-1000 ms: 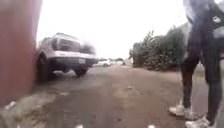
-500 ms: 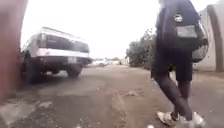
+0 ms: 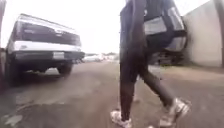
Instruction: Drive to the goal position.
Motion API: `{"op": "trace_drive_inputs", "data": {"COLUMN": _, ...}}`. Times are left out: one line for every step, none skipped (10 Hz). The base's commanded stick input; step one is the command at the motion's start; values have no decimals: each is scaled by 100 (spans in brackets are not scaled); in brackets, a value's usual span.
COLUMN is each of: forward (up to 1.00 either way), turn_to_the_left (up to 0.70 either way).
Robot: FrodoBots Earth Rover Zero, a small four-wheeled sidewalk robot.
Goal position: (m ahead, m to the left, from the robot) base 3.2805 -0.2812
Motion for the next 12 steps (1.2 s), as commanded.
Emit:
{"op": "trace_drive_inputs", "data": {"forward": 100, "turn_to_the_left": 0}}
{"op": "trace_drive_inputs", "data": {"forward": 100, "turn_to_the_left": 0}}
{"op": "trace_drive_inputs", "data": {"forward": 100, "turn_to_the_left": 0}}
{"op": "trace_drive_inputs", "data": {"forward": 24, "turn_to_the_left": 0}}
{"op": "trace_drive_inputs", "data": {"forward": -46, "turn_to_the_left": 0}}
{"op": "trace_drive_inputs", "data": {"forward": -100, "turn_to_the_left": 0}}
{"op": "trace_drive_inputs", "data": {"forward": -100, "turn_to_the_left": 0}}
{"op": "trace_drive_inputs", "data": {"forward": -100, "turn_to_the_left": 0}}
{"op": "trace_drive_inputs", "data": {"forward": -67, "turn_to_the_left": 0}}
{"op": "trace_drive_inputs", "data": {"forward": -12, "turn_to_the_left": 0}}
{"op": "trace_drive_inputs", "data": {"forward": -44, "turn_to_the_left": 0}}
{"op": "trace_drive_inputs", "data": {"forward": 0, "turn_to_the_left": 0}}
